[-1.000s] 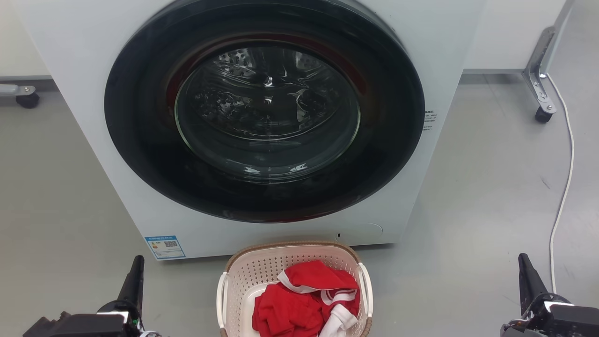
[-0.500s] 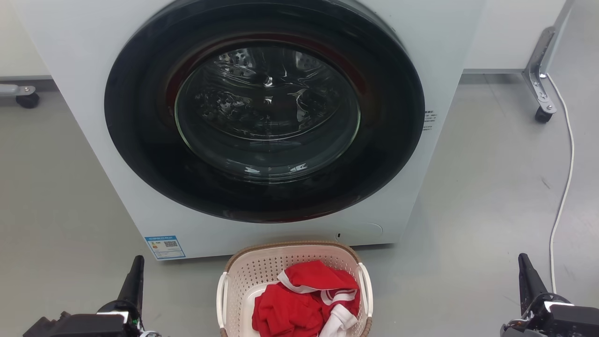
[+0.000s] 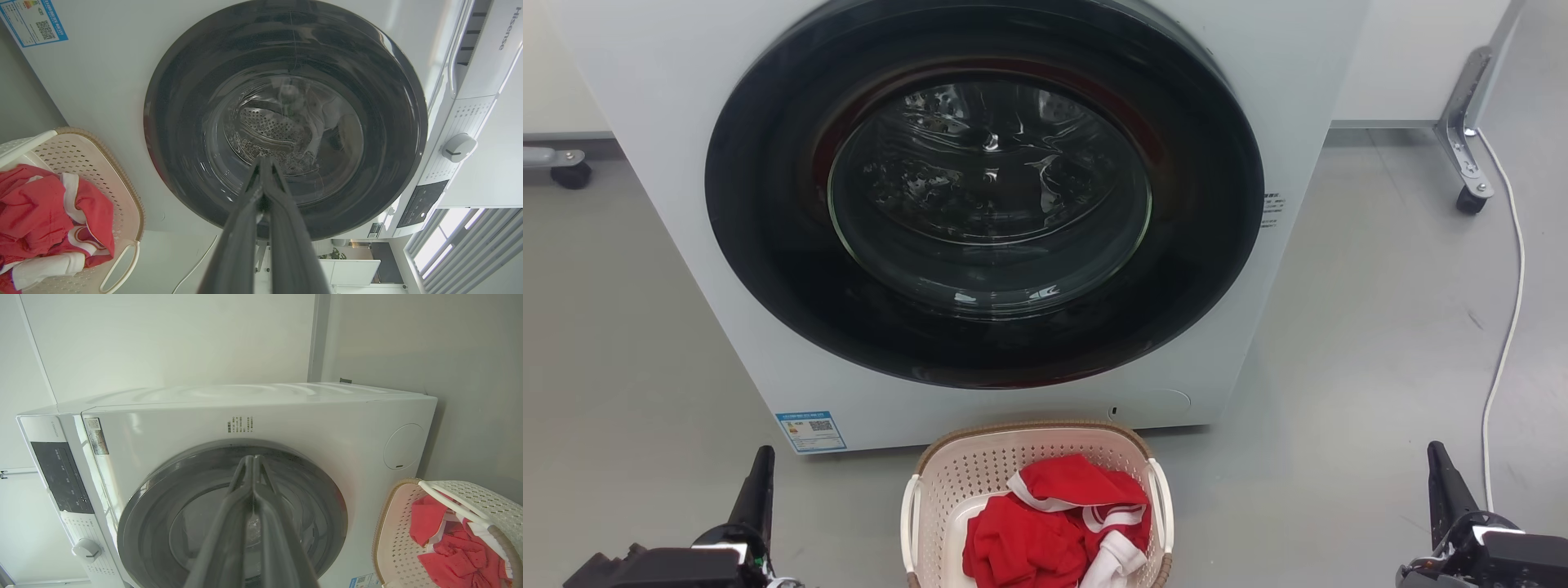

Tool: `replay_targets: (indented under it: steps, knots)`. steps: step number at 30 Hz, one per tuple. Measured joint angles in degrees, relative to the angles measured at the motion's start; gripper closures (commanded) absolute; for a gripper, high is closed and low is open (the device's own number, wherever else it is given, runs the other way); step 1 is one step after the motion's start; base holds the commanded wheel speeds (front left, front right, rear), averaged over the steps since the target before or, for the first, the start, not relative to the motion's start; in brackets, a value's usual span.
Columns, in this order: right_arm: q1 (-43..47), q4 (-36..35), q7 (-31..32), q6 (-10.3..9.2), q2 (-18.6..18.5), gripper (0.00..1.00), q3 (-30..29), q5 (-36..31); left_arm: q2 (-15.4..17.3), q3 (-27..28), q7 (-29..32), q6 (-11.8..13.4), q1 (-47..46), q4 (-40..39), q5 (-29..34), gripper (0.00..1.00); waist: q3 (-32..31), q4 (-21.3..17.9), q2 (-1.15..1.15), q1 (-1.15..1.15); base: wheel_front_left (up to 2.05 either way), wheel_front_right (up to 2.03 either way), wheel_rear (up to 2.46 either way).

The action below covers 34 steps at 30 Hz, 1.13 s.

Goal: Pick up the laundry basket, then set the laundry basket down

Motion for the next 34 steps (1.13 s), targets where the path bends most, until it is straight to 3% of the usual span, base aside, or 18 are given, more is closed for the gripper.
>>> replay_targets:
  steps: [34]
  knots:
    - [-0.01,0.01,0.00,0.23,0.01,1.00,0.00,0.00,0.00,0.00,0.00,0.00,0.00,-0.01,0.00,1.00,0.00,0.00,0.00,0.00,0.00,0.00,0.00]
